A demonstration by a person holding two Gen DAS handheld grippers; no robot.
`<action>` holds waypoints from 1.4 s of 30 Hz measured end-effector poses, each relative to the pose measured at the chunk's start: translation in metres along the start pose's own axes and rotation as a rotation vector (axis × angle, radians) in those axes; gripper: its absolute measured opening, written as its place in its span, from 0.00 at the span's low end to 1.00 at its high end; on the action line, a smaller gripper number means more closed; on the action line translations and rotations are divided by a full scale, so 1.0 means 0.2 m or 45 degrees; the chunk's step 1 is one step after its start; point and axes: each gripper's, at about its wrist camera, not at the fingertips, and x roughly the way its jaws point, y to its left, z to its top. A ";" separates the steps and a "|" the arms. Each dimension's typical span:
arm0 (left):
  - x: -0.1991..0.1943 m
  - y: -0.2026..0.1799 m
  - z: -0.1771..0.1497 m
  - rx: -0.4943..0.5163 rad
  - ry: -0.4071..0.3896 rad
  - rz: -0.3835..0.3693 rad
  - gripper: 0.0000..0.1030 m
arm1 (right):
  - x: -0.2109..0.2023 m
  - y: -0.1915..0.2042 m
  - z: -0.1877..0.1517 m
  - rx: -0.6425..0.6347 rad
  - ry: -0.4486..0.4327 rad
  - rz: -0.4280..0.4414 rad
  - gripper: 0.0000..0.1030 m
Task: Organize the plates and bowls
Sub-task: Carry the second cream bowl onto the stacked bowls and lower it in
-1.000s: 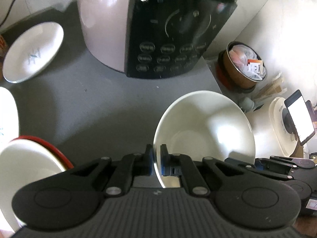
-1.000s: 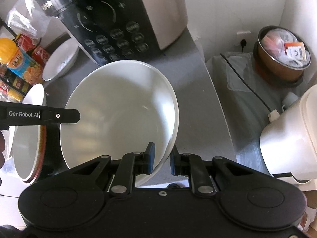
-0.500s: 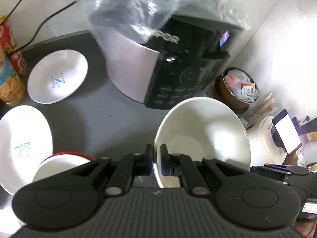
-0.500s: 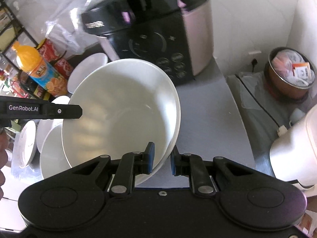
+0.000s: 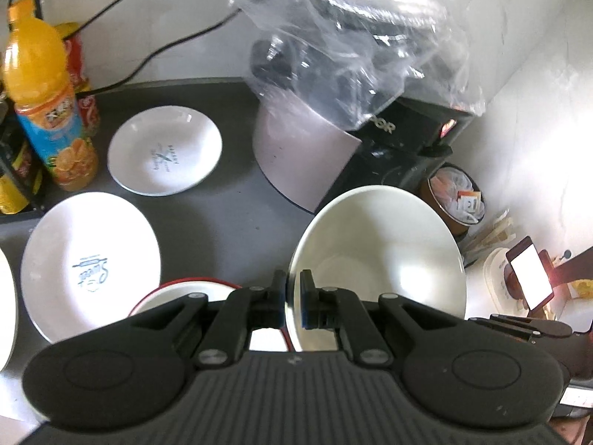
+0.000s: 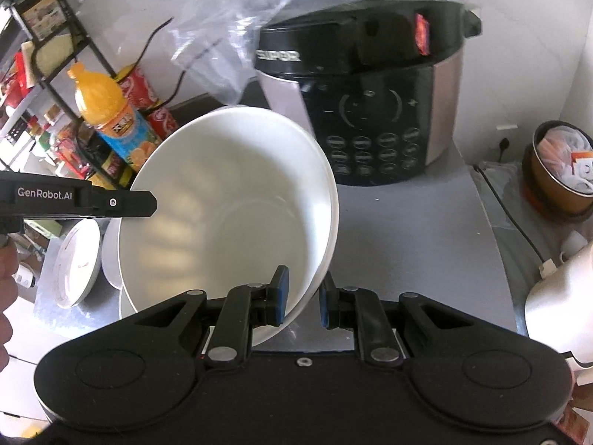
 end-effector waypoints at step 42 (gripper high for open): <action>0.02 0.54 -0.21 -0.194 0.122 0.115 0.06 | 0.20 0.45 -0.07 -0.204 0.118 0.005 0.21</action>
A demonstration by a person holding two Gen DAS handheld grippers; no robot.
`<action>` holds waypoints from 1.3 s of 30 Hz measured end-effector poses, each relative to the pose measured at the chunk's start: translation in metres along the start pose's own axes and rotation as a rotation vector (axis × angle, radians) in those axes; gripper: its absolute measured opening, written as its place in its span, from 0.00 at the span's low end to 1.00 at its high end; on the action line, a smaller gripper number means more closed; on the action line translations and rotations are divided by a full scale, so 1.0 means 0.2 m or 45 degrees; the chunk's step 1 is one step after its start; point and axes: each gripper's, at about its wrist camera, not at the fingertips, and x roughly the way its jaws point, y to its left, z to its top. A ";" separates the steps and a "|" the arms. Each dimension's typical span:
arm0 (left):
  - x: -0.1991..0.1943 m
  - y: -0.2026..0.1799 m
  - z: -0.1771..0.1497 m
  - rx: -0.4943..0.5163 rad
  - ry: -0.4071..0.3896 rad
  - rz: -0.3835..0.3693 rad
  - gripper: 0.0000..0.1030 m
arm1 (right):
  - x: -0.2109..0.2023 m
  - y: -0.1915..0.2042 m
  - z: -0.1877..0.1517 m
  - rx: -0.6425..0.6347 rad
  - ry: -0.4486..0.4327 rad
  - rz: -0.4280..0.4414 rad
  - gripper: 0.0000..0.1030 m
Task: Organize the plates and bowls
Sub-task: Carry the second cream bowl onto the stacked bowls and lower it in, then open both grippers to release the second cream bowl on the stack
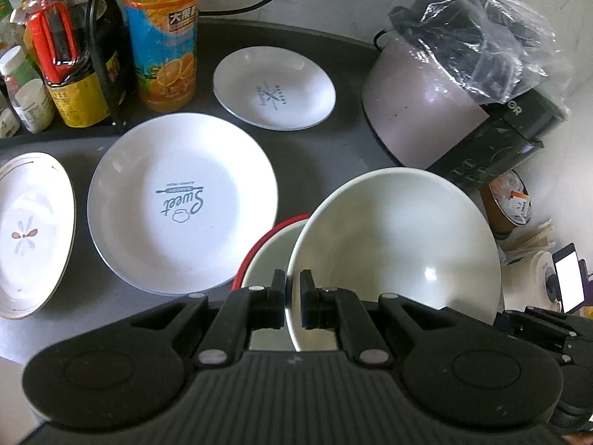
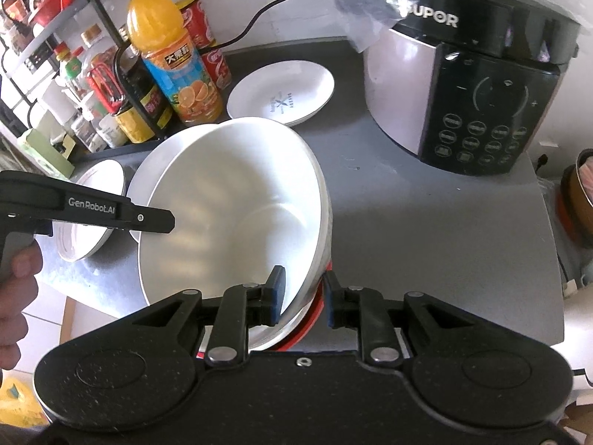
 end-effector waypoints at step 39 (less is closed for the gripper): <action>-0.02 -0.01 0.05 -0.163 -0.084 0.195 0.66 | -0.01 -0.27 0.11 -0.013 -0.056 0.130 0.74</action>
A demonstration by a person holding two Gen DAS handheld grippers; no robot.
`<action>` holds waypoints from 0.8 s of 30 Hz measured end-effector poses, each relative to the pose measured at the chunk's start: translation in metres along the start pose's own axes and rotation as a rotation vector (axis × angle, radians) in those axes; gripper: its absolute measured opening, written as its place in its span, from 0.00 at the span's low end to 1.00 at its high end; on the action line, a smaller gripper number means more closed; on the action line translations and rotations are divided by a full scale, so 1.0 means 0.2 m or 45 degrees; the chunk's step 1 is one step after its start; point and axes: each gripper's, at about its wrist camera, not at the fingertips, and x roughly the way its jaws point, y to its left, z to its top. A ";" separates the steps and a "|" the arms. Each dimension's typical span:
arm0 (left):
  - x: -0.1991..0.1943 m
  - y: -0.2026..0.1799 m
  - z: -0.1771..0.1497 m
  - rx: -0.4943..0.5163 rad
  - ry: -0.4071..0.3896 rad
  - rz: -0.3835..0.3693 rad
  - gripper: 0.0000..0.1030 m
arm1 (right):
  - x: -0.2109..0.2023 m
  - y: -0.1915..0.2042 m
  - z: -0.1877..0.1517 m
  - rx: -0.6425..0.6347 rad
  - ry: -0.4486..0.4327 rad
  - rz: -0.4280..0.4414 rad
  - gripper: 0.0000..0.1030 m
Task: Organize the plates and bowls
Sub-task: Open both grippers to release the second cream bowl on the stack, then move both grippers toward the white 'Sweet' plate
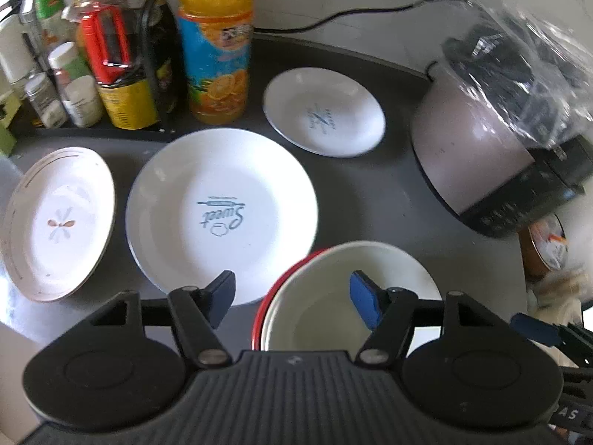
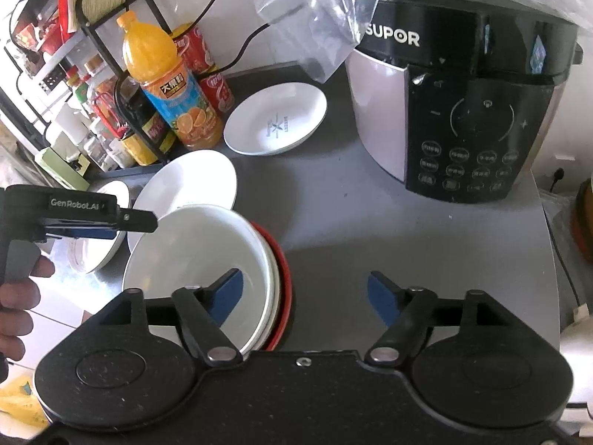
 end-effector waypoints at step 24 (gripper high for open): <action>-0.02 0.36 0.14 -0.056 -0.039 0.041 0.74 | 0.15 0.30 0.19 0.076 -0.089 -0.032 0.88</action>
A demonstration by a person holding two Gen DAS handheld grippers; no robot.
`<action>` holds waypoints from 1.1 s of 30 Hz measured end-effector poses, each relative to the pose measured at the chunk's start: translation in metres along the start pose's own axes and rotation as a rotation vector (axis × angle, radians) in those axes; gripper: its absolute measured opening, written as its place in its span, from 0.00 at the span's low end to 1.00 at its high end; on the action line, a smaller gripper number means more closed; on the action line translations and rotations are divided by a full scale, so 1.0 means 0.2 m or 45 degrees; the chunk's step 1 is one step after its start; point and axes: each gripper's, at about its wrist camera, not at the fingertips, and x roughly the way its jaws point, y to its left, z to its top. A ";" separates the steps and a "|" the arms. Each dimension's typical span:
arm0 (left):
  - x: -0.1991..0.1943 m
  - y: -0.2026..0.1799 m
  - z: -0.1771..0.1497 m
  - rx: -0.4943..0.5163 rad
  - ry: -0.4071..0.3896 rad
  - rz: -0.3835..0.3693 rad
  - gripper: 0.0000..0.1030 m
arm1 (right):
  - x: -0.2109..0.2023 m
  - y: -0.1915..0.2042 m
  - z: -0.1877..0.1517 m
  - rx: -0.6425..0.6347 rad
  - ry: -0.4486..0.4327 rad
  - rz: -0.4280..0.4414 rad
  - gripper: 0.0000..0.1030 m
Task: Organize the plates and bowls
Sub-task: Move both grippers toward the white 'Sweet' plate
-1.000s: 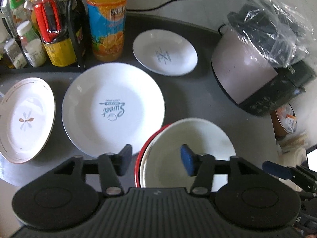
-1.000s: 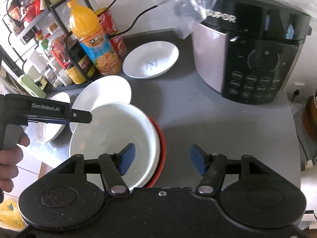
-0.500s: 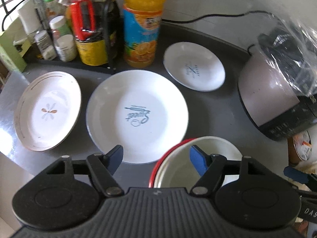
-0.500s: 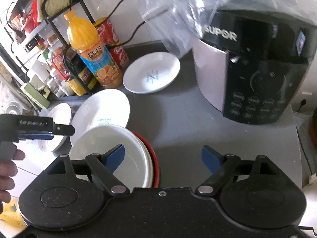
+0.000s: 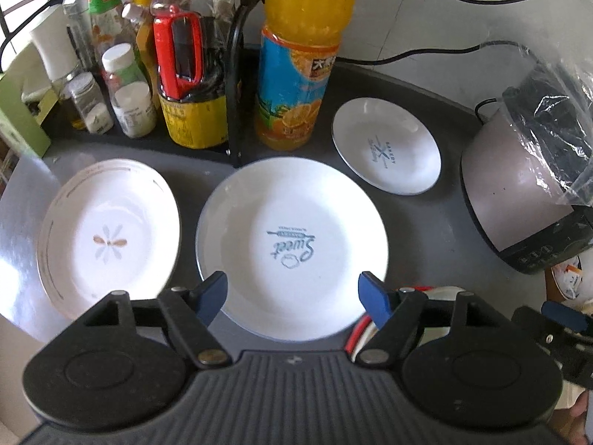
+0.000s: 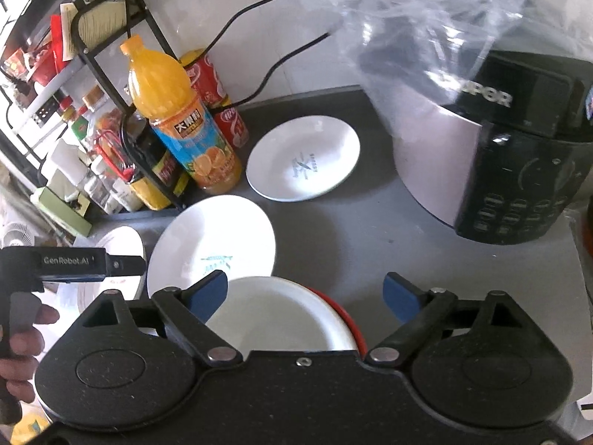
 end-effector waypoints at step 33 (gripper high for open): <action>0.39 0.40 0.17 -0.096 0.178 -0.101 0.44 | 0.65 0.28 0.21 -0.053 0.308 -0.054 0.54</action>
